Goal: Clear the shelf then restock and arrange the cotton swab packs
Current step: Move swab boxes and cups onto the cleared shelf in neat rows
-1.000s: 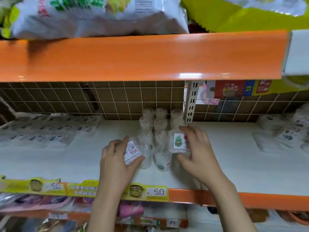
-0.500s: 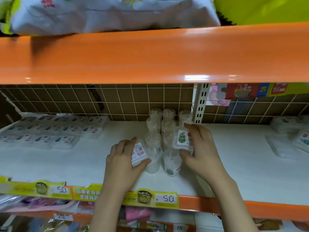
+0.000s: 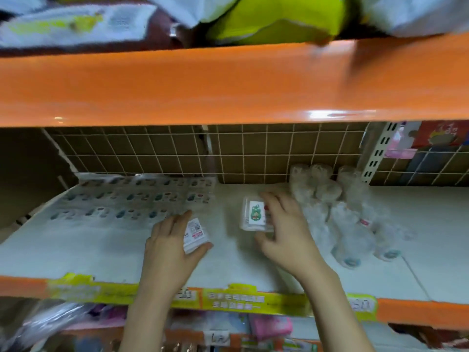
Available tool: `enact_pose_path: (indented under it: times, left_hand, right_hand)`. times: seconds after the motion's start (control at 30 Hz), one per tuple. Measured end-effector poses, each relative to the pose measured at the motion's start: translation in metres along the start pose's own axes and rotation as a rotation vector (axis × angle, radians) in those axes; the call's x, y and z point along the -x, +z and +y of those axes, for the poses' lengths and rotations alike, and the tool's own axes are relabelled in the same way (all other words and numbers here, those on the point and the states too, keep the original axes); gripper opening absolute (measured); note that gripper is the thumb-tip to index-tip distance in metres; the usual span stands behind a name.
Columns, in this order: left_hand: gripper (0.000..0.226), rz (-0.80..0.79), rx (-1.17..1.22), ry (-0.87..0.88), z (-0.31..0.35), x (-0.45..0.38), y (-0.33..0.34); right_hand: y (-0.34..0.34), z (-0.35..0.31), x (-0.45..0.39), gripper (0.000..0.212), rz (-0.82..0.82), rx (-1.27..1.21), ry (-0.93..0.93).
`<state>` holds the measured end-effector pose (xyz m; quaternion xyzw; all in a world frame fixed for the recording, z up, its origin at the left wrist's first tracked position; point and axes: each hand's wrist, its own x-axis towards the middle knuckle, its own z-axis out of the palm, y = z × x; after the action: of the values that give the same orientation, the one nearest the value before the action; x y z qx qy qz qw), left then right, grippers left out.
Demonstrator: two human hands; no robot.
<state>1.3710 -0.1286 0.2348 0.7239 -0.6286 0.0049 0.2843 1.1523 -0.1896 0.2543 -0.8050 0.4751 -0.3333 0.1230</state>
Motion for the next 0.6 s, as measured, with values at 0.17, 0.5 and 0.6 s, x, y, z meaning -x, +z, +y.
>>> enact_pose_path:
  times: [0.17,0.5,0.6]
  left_hand:
    - [0.078,-0.007,-0.003,-0.016,-0.039,0.001,-0.013]
    - [0.080,-0.023,0.052,-0.006,-0.030,0.001,0.008]
    - [0.086,-0.016,0.076,-0.028,-0.024,0.001,0.011]
  right_hand:
    - [0.036,-0.021,0.004,0.075,-0.080,0.025,0.008]
    - [0.039,-0.009,0.008,0.080,-0.226,0.038,0.104]
    - [0.042,-0.007,0.006,0.081,-0.271,0.035,0.106]
